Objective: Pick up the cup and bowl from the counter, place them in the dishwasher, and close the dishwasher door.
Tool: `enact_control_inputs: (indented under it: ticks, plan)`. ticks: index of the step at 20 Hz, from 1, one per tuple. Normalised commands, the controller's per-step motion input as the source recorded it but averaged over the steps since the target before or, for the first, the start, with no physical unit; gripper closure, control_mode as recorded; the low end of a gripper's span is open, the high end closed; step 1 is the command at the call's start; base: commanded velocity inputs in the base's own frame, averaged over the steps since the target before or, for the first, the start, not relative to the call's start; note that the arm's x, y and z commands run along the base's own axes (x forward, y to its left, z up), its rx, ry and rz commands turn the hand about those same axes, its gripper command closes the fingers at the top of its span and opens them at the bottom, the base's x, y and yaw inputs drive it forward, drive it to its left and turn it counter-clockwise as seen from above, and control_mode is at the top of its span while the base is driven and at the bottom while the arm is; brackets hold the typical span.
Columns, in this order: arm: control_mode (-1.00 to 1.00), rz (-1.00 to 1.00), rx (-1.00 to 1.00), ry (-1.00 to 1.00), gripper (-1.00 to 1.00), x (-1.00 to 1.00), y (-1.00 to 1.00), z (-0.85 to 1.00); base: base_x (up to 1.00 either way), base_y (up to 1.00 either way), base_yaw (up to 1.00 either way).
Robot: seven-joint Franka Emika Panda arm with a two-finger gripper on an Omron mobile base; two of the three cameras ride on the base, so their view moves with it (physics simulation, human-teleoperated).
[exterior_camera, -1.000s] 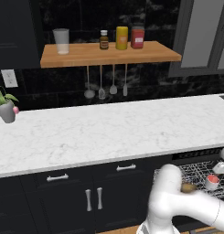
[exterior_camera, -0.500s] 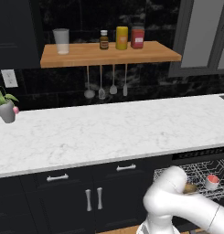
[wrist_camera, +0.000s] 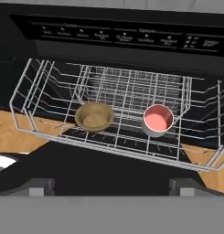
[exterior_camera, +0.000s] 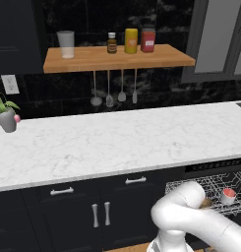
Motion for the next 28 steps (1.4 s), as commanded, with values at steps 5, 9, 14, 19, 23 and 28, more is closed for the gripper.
enact_control_inputs:
  ticks: [5, 9, 14, 19, 23, 28]
  plan:
    - [-1.00, 0.03, 0.00, -0.26, -1.00, -0.42, 0.18, 0.36, 0.00, 0.00, 0.00]
    - [-1.00, 0.00, 0.00, -0.17, -1.00, -0.24, 0.13, 0.24, 0.00, 0.00, 0.00]
    - [-1.00, 0.00, 0.00, -0.09, -1.00, -0.14, 0.03, 0.12, 0.00, 0.00, 0.00]
    - [-1.00, 0.00, 0.00, -0.07, -1.00, -0.06, 0.14, 0.00, 0.00, 0.00, 0.00]
    - [-1.00, 0.00, 0.11, -0.19, -1.00, -0.90, 0.07, 0.00, 0.00, 0.00, 0.00]
    - [-1.00, 0.03, 0.07, -0.27, -1.00, -0.91, 0.08, -0.04, 0.00, 0.00, 0.00]
